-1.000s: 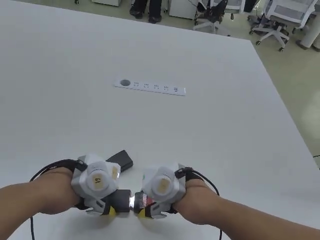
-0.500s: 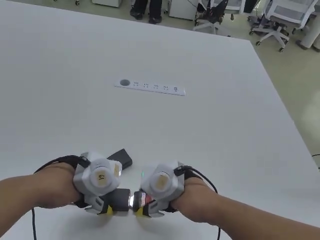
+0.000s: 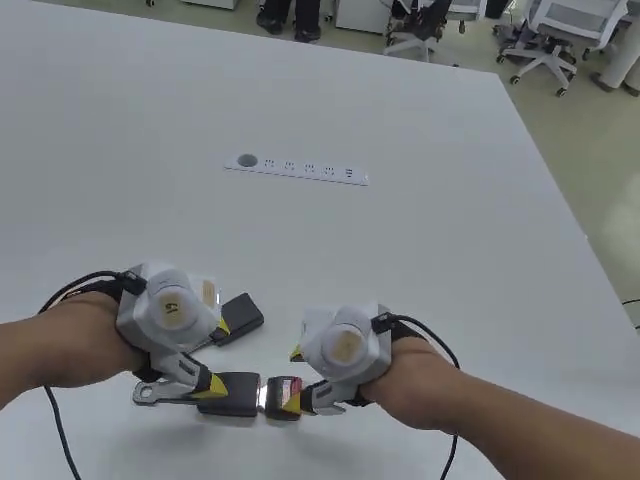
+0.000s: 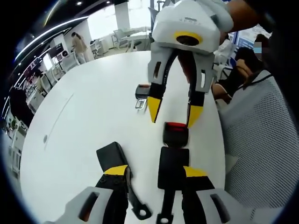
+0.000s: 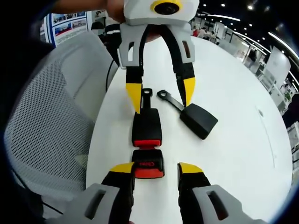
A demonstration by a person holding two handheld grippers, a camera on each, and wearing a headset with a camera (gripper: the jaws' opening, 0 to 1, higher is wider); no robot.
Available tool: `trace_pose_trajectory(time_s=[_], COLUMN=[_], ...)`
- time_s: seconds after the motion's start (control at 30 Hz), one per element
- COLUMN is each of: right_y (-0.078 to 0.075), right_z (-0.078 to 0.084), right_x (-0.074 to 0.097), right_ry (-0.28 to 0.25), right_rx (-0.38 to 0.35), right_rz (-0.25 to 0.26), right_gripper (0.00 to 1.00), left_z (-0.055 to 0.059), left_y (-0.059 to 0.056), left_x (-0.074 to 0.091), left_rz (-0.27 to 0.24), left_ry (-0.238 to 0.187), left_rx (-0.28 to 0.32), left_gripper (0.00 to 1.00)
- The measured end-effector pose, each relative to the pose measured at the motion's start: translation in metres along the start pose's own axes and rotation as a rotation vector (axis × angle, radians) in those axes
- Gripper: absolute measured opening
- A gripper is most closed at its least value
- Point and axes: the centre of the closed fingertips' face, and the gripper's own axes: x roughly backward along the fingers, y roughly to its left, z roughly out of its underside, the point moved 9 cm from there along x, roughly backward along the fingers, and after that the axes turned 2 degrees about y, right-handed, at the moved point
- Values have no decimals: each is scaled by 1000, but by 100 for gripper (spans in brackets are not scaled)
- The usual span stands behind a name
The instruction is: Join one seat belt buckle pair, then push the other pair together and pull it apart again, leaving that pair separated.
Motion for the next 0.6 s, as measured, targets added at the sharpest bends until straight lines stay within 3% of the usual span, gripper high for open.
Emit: trace_pose_trajectory(time_s=[0.17, 0.27, 0.33, 0.43, 0.6], right_y=[-12, -22, -28, -33, -43], right_z=[8, 17, 25, 34, 52], right_x=[7, 8, 11, 16, 22], right_ry=[-7, 1, 12, 23, 34], right_rx=[-14, -17, -25, -37, -57], right_rz=[29, 48, 62, 75, 97], right_gripper=[32, 32, 32, 33, 33], left_z=[-2, 1, 4, 3, 8], left_y=[13, 25, 35, 42, 52], left_x=[1, 0, -1, -3, -14], left_rz=[-65, -107, -174, -200, -178], left_ry=[-36, -26, 1, 13, 35], left_rx=[50, 70, 94, 107, 116], left_gripper=[48, 48, 48, 48, 48])
